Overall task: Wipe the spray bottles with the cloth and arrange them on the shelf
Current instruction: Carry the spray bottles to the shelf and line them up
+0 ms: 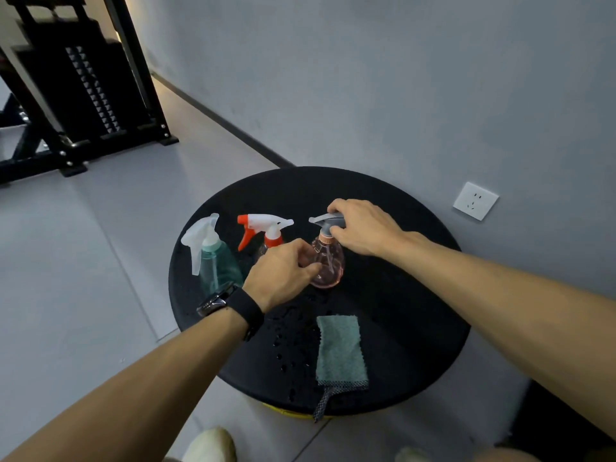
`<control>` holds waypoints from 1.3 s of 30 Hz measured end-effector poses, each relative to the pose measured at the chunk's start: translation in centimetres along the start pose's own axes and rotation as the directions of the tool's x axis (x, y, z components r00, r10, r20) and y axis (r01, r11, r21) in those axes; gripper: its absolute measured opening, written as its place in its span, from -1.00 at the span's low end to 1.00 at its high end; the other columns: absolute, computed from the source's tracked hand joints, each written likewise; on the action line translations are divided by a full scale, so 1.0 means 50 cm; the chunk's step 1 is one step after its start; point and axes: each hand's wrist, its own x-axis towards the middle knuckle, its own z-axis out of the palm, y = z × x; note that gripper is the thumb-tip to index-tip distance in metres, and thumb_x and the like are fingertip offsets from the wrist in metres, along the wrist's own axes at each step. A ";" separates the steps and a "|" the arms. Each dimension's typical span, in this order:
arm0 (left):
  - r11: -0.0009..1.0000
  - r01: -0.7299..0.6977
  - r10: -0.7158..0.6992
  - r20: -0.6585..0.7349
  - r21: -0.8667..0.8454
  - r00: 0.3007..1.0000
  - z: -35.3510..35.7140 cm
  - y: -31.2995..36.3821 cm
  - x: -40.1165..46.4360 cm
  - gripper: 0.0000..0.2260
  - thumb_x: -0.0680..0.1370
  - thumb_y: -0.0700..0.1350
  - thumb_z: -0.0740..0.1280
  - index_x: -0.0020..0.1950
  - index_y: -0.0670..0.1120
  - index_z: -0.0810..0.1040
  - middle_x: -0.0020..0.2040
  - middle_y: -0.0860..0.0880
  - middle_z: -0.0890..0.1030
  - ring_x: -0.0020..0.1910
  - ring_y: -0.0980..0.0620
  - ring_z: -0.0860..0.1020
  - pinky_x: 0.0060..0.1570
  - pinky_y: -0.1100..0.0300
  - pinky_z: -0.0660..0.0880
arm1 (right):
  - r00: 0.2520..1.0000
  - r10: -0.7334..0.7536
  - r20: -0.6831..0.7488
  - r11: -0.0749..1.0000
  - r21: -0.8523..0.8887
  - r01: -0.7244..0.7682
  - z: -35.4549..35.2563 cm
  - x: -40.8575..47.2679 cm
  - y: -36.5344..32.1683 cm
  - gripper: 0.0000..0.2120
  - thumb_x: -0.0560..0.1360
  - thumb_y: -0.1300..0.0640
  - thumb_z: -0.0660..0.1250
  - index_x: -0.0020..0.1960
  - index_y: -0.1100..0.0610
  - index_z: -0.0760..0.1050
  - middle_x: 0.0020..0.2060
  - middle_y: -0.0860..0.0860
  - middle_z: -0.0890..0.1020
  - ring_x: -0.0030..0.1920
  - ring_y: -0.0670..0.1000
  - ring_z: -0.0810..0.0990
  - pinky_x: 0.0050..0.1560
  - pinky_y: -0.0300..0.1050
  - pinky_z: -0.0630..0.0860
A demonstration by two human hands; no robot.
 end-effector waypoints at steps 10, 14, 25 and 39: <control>0.999 0.025 -0.025 -0.007 -0.025 1.000 -0.009 0.000 0.003 -0.79 0.55 0.10 0.35 0.12 0.05 0.54 -0.07 0.13 0.63 -0.10 0.13 0.58 -0.02 0.13 0.55 | 1.000 0.014 -0.011 1.000 0.012 -0.014 0.002 0.005 0.001 -0.77 0.58 0.17 0.25 0.23 0.06 0.46 0.04 0.05 0.58 -0.12 0.04 0.51 -0.22 -0.09 0.39; 1.000 0.017 -0.018 -0.016 -0.017 1.000 -0.024 0.004 0.000 -0.74 0.54 0.16 0.34 0.14 0.06 0.53 -0.03 0.11 0.63 -0.04 0.11 0.58 0.05 0.08 0.55 | 1.000 0.017 0.008 1.000 -0.002 -0.017 -0.003 0.002 -0.006 -0.79 0.59 0.18 0.26 0.22 0.08 0.47 0.00 0.06 0.58 -0.16 0.04 0.50 -0.30 -0.14 0.33; 0.999 -0.038 0.039 -0.055 0.019 0.998 -0.079 0.065 -0.026 -0.67 0.55 0.15 0.34 0.22 -0.01 0.52 -0.01 0.07 0.61 -0.05 0.10 0.58 -0.04 0.23 0.52 | 0.999 -0.028 -0.041 0.998 -0.060 0.025 -0.077 -0.051 -0.024 -0.86 0.57 0.19 0.23 0.11 0.13 0.49 -0.02 0.09 0.59 -0.13 0.10 0.52 -0.22 -0.03 0.41; 0.981 -0.165 0.178 -0.141 0.100 0.974 -0.181 0.266 -0.102 -0.69 0.54 0.15 0.35 0.20 0.02 0.53 0.02 0.10 0.61 -0.02 0.09 0.55 -0.04 0.22 0.44 | 0.987 0.006 -0.160 0.999 -0.053 -0.015 -0.266 -0.200 -0.011 -0.82 0.56 0.17 0.25 0.12 0.16 0.54 0.03 0.14 0.61 0.01 0.17 0.57 -0.03 0.05 0.53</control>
